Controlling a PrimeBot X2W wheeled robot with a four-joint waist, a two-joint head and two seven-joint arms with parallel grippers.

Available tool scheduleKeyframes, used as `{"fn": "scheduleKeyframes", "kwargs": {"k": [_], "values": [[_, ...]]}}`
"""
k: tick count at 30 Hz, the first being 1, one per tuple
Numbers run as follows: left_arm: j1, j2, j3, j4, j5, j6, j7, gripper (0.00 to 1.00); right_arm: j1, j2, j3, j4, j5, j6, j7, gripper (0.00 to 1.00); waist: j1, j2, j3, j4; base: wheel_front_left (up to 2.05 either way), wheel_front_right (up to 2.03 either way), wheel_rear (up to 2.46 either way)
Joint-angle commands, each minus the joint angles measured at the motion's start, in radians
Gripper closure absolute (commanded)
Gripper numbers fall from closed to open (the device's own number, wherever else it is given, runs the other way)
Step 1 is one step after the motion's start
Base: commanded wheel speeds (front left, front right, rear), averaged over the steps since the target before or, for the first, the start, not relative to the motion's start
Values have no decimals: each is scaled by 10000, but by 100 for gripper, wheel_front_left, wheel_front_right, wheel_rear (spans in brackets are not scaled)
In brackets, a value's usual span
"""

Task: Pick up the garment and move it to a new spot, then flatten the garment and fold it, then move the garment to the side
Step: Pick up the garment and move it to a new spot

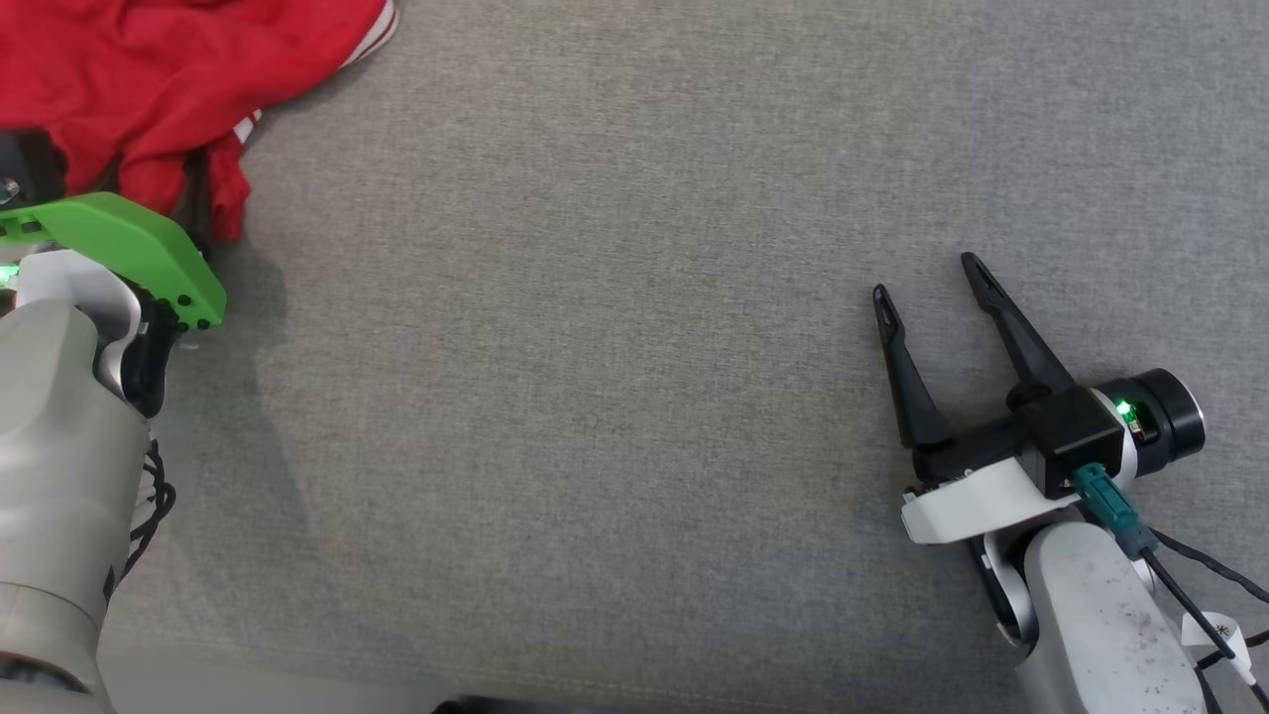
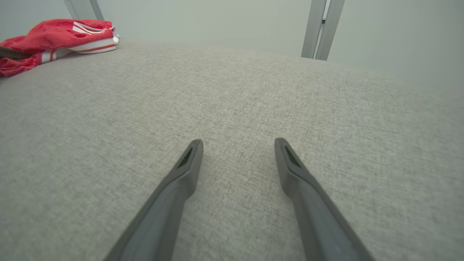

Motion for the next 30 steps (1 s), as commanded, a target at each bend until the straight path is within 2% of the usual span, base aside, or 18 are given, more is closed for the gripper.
{"fn": "scheduleKeyframes", "kwargs": {"k": [1, 2, 4, 10, 16, 24, 28, 30], "values": [[-187, -14, -5, 244, -72, 50, -8, 3, 171, -119, -129, 314, 42, -21, 49, 0, -1, 0, 304, -402, 0, 0, 0], [-192, -59, -11, 403, -93, 40, 31, 45, 205, -114, -148, 337, 62, -21, 49, 0, -1, 0, 264, -406, 0, 0, 0], [-175, -156, -44, 675, -136, -1, 135, 100, 290, -100, -197, 422, 104, -21, 51, 0, -1, 0, 144, -409, 0, 0, 0], [-210, -337, -134, 400, -348, -115, -190, 100, 466, -4, -245, 483, 307, -20, 48, 0, -1, 0, -529, -409, 0, 0, 0], [197, -414, -639, -1158, -650, -101, -422, 100, 670, 94, -141, 599, 672, -20, 36, 0, -1, 0, -1649, -523, 0, 0, 0], [969, -657, -1456, -4416, -1429, -105, -54, 100, 1244, 116, 40, 734, 1675, -20, 27, 0, -1, 0, -3050, -962, 0, 0, 0], [1638, -734, -1828, -6553, -1856, -101, 569, 100, 1504, 118, 19, 737, 2110, -20, 27, 0, -1, 0, -3542, -1261, 0, 0, 0], [2016, -726, -2080, -7602, -1946, 39, 963, 100, 1635, 115, -15, 739, 2258, -20, 27, 0, -1, 0, -3757, -1436, 0, 0, 0]]}}
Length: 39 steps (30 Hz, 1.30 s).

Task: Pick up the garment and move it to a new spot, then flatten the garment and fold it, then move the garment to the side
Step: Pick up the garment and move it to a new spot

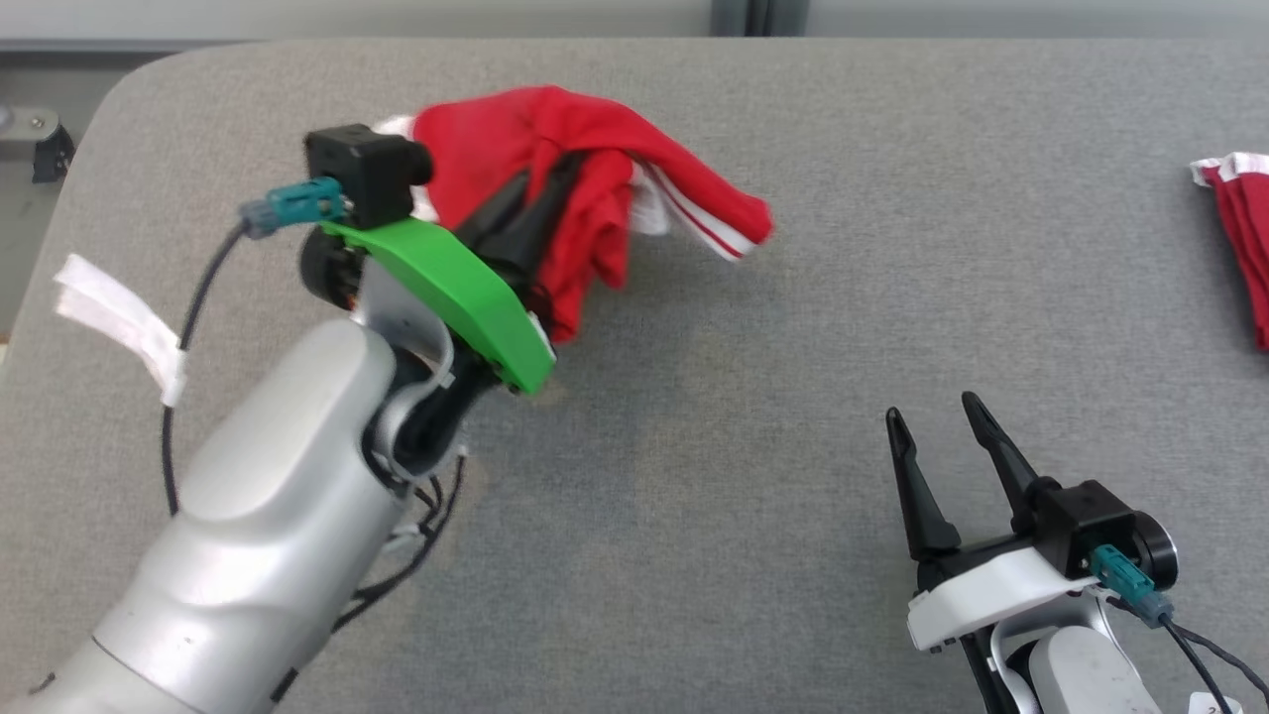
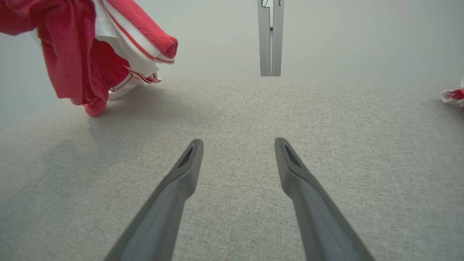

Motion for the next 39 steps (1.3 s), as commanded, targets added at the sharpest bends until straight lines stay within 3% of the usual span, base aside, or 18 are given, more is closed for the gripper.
{"fn": "scheduleKeyframes", "kwargs": {"k": [1, 10, 17, 21, 24, 36, 39], "values": [[339, 31, -132, -602, -89, 128, 226, 100, 200, -13, -28, -3, 122, -18, 0, 0, -1, -1, -710, -606, 0, 0, 0], [1466, 690, -497, -6140, -559, 1573, 1671, 100, 430, -13, -276, -63, 384, -18, 0, 0, -1, -1, -865, -1425, 0, 0, 0], [2282, 472, 17, -8490, -2089, 2537, 2018, 100, 546, -13, -370, -108, 368, -16, 1, 0, -1, -1, -734, -1890, 0, 0, 0], [2715, 307, 841, -7653, -2534, 3097, 1437, 100, 407, -14, -284, -122, 419, -16, 0, 0, -1, -1, -571, -2156, 0, 0, 0], [3051, 315, 1537, -6077, -2783, 3338, 904, 100, 329, -12, -271, -149, 433, -16, 0, 0, -1, -1, -434, -2339, 0, 0, 0], [3184, 233, 3197, 267, -3180, 3017, -902, 100, 294, -13, -453, -82, 397, -16, 0, 0, -1, -1, -45, -2531, 0, 0, 0], [2939, 239, 3160, 1304, -2944, 2749, -1154, 69, 285, -12, -485, -30, 377, -16, 0, 0, -1, -1, -55, -2456, 0, 0, 0]]}}
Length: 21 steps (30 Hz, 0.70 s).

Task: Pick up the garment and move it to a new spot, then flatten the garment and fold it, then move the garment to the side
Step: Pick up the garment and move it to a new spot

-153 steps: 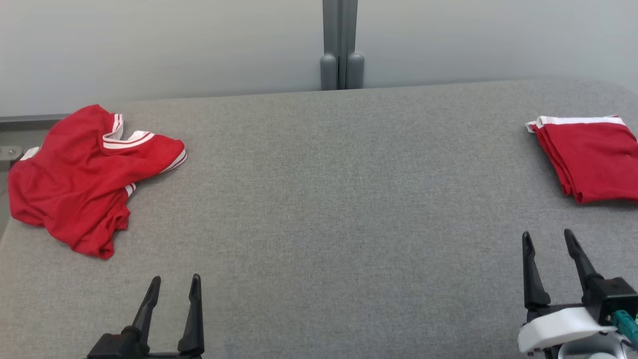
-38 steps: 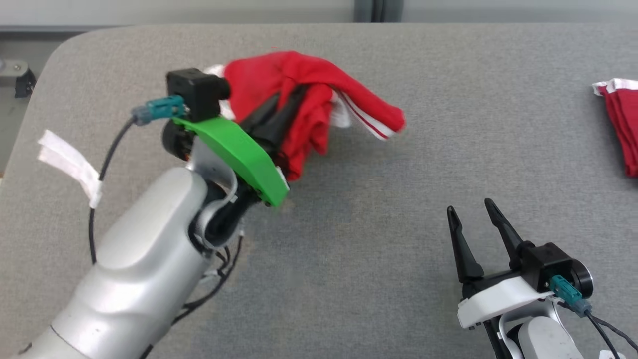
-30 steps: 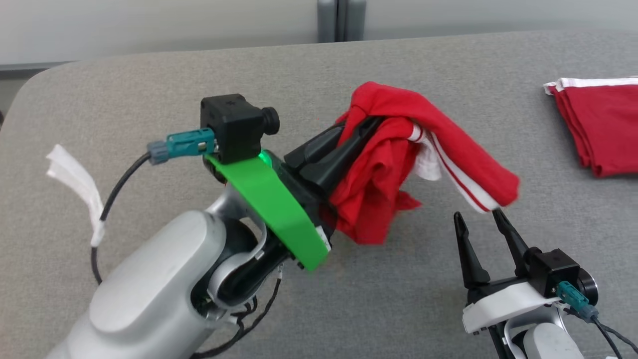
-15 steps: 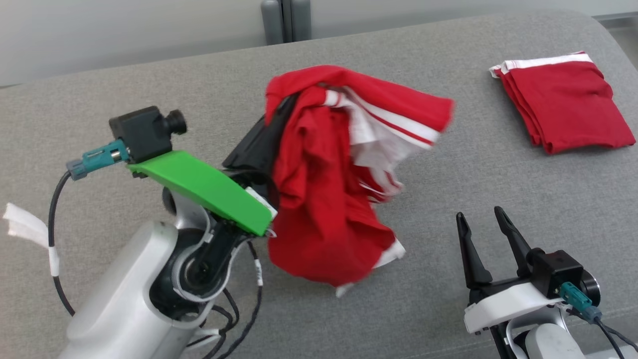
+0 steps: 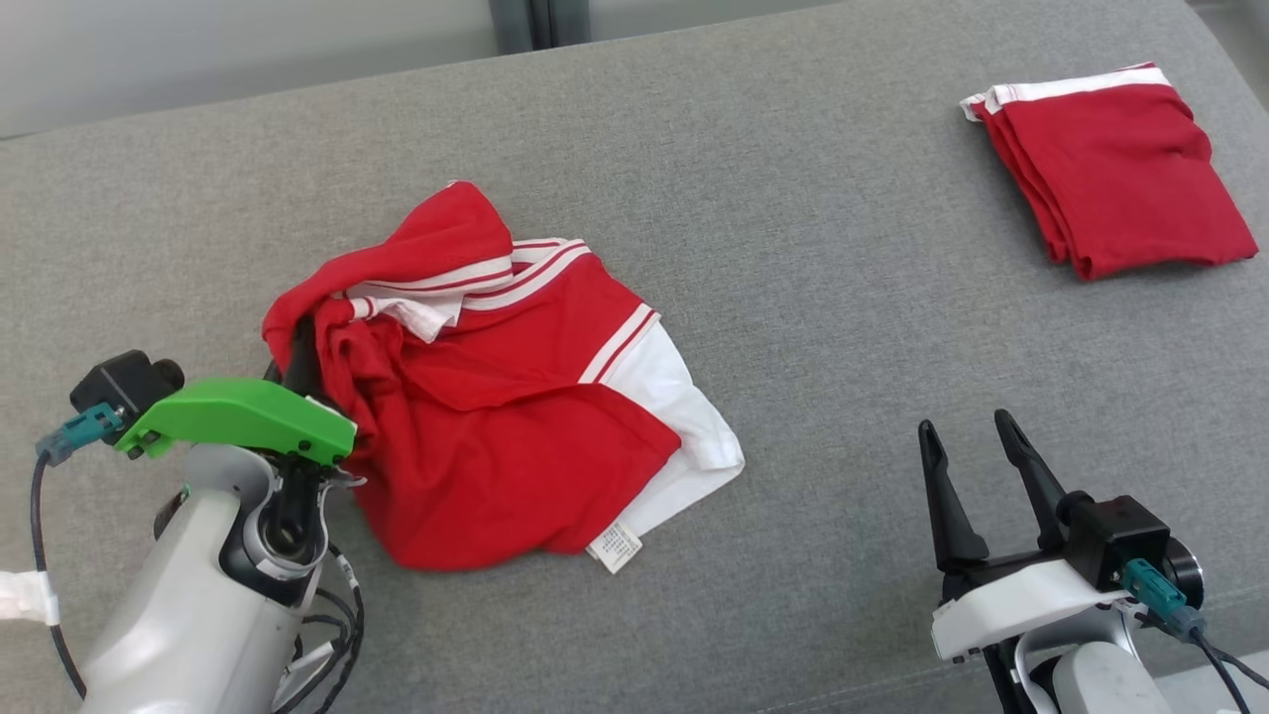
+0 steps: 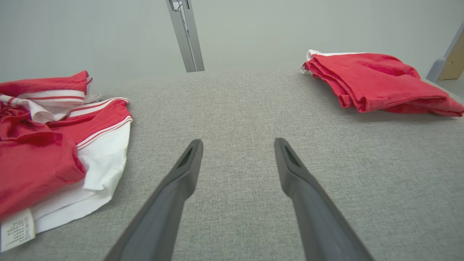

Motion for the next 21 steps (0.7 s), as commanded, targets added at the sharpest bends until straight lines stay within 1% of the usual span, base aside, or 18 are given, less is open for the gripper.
{"fn": "scheduleKeyframes", "kwargs": {"k": [1, 2, 6, 7, 9, 11, 13, 16, 19, 21], "values": [[-280, 20, 10, 303, 143, -210, -213, 33, -92, -15, -12, 25, -19, -14, 0, 0, 0, 0, -18, 68, 0, 0, 0], [-312, -42, -11, 639, 204, -298, -320, 0, -103, -14, -2, 47, -29, -14, 0, 0, 0, 0, -48, 106, 0, 0, 0], [-562, -98, -306, 1353, 892, -585, -886, 0, -39, -17, -83, 115, -47, -14, 0, 0, 0, 0, -280, 274, 0, 0, 0], [-595, -55, -410, 1461, 1209, -621, -1019, 0, 7, -17, -115, 131, -56, -14, 1, 0, 0, 0, -365, 316, 0, 0, 0], [-536, 48, -536, 1544, 1823, -602, -1221, 0, 72, -18, -220, 85, -97, -16, 0, 0, 0, 0, -535, 390, 0, 0, 0], [-219, 32, -407, 1446, 2399, -477, -1306, 0, 138, -17, -384, -22, -151, -14, 0, 0, 0, 0, -723, 483, 0, 0, 0], [126, -1, 172, 969, 3212, -244, -1307, 0, 233, -17, -596, -133, -203, -14, 0, 0, 0, 0, -914, 626, 0, 0, 0], [1196, -409, 952, -84, 4564, -40, -1303, 0, 332, -18, -908, -275, -326, -14, 0, 0, 0, 0, -1173, 857, 0, 0, 0], [2324, -778, 1516, -1124, 5868, -26, -1309, 0, 541, -17, -1209, -340, -416, -14, 0, 0, 0, 0, -1451, 1117, 0, 0, 0], [3007, -1147, 1784, -1558, 6345, -98, -1308, 0, 624, -17, -1392, -366, -433, -14, 0, 0, 0, 0, -1617, 1292, 0, 0, 0]]}}
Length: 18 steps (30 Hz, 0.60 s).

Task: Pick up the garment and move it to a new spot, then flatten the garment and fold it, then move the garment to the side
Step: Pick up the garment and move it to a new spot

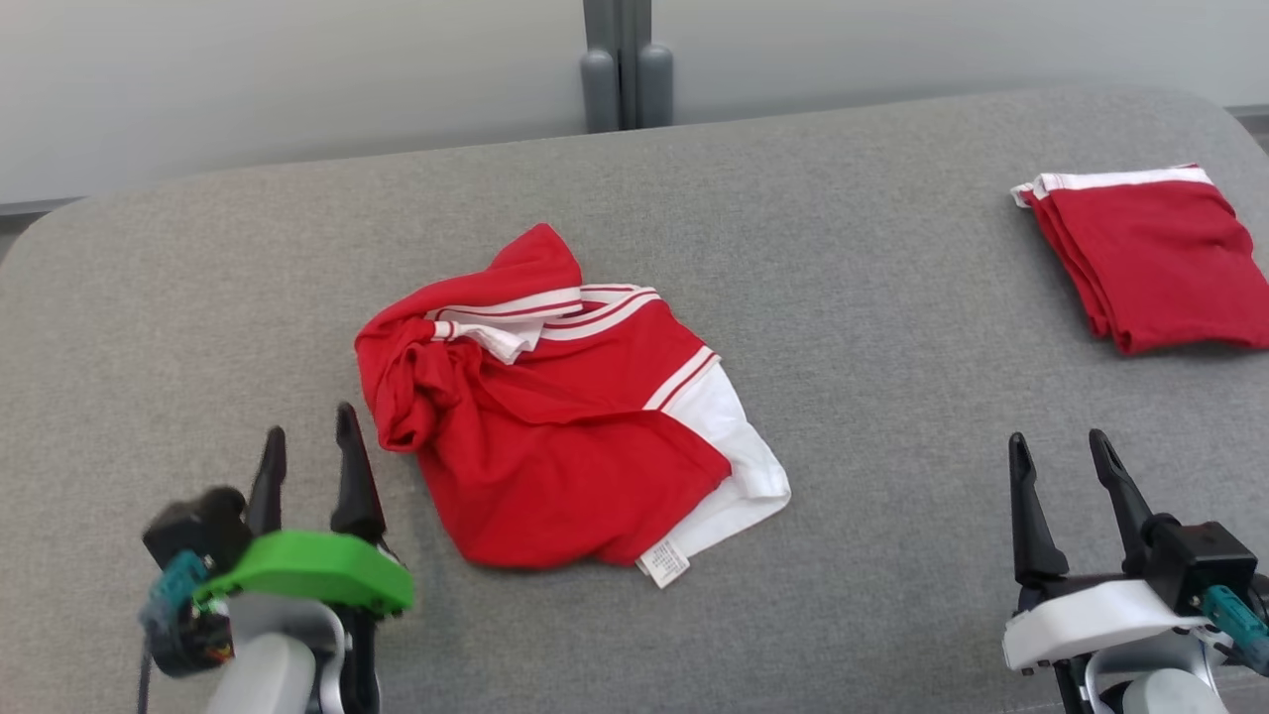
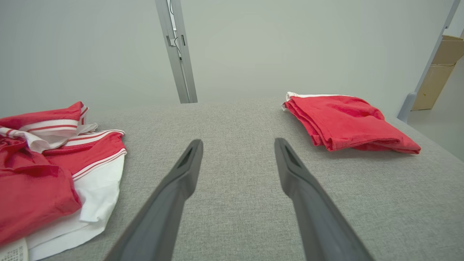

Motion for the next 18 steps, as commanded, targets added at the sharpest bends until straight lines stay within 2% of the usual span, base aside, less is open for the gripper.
{"fn": "scheduleKeyframes", "kwargs": {"k": [1, 4, 8, 14, 18], "values": [[561, -181, 144, -291, 421, -144, -26, 0, 203, -22, -139, -30, -84, -14, 0, 0, 0, -1, -485, 478, 0, 0, 0], [1510, -480, 530, -915, 1324, -402, -28, 0, 457, -19, -335, 1, -112, -14, 0, 0, 0, -1, -753, 742, 0, 0, 0], [2729, -752, 968, -1688, 2630, -973, -28, 0, 732, -20, -540, 33, -58, -14, 0, 0, 0, -1, -1018, 1065, 0, 0, 0], [4034, -996, 1602, -2405, 3878, -2203, -28, 0, 936, -22, -684, 113, 37, -14, 0, 0, 0, -1, -1218, 1298, 0, 0, 0], [4524, -1119, 1978, -2624, 4343, -2639, -29, 0, 1027, -20, -718, 225, 117, -14, 0, 0, 0, -1, -1303, 1368, 0, 0, 0]]}}
